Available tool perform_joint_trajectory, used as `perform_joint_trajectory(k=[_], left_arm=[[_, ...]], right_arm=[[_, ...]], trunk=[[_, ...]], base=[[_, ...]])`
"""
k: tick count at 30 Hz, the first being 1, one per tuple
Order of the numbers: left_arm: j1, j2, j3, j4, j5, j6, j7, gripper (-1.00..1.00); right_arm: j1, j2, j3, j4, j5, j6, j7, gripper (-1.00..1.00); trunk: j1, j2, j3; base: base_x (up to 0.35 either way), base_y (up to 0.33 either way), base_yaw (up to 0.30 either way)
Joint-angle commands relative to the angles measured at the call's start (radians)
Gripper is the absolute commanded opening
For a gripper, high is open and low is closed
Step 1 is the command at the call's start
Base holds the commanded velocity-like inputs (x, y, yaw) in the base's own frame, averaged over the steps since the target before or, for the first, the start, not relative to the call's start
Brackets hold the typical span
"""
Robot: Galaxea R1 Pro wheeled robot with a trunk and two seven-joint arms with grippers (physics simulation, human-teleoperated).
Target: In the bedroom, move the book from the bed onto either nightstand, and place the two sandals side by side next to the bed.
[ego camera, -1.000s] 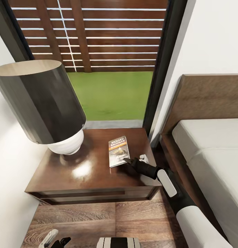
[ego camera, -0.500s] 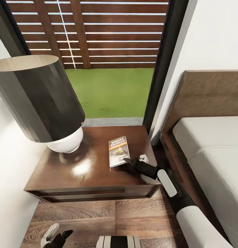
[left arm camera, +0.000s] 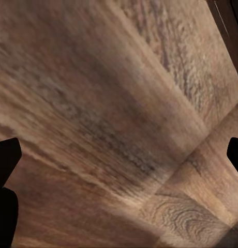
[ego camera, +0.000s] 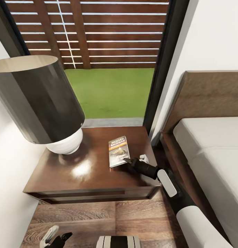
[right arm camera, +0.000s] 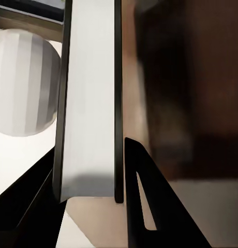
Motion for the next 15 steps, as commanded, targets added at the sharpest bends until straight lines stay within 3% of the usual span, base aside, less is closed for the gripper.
perform_joint_trajectory(k=[1, 9, 10, 15], left_arm=[[0.001, 0.001, -0.002, 0.000, 0.002, 0.001, 0.000, 1.00], [0.005, 0.001, -0.004, 0.004, 0.003, 0.000, 0.000, 1.00], [0.005, 0.001, -0.004, 0.004, 0.003, 0.001, 0.000, 1.00], [0.006, 0.001, -0.003, 0.005, 0.002, 0.001, -0.001, 1.00]], right_arm=[[0.000, 0.000, -0.001, 0.000, -0.002, 0.005, 0.001, -1.00], [0.000, 0.000, -0.001, 0.000, -0.002, 0.005, 0.001, -1.00], [0.000, 0.000, -0.001, 0.000, -0.002, 0.005, 0.001, 1.00], [0.000, 0.001, -0.001, -0.001, -0.003, 0.005, 0.001, 1.00]], trunk=[[0.000, 0.000, -0.001], [0.000, 0.000, -0.001], [0.000, 0.000, -0.001], [0.000, 0.000, -0.001]], base=[[0.097, 0.000, 0.000], [0.047, 0.000, 0.000], [0.020, 0.000, 0.000], [0.011, 0.000, 0.000]])
